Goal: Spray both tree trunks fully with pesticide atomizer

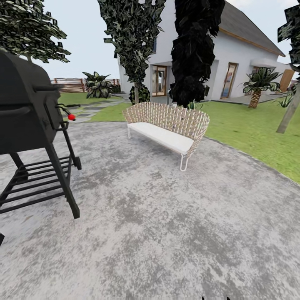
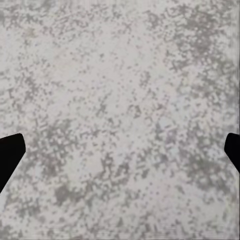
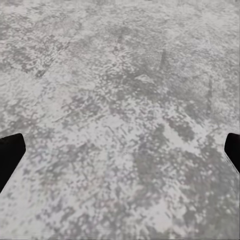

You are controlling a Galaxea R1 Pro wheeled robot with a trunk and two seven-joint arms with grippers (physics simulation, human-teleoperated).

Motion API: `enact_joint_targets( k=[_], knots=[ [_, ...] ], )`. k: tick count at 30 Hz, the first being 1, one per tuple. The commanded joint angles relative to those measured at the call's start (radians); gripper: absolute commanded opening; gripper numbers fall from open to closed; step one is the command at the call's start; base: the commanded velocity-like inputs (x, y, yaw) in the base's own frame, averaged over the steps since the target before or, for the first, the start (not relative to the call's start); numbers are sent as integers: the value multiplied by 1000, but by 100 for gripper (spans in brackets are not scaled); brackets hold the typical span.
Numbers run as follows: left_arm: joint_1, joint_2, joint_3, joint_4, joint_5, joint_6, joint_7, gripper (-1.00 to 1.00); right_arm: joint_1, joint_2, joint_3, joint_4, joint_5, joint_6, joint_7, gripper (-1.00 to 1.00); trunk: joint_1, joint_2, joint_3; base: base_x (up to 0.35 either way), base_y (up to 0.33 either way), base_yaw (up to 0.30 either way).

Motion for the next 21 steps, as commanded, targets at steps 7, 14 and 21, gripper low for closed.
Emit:
enact_joint_targets(
  k=[7, 14, 21],
  knots=[
    [-1, 0, 1, 1, 3, -3, 1, 100, -1, -9, 0, 31, 8, -3, -4, 100, 0, 0, -1, 339, -98, 0],
    [-1, 0, 1, 1, 3, -3, 1, 100, -1, -9, -6, 34, 6, -3, -7, 100, 0, 0, -1, 339, -100, 8],
    [-1, 0, 1, 1, 3, -3, 1, 100, -1, -9, -7, 34, 5, -3, -8, 100, 0, 0, -1, 338, -123, 192]
  ],
)
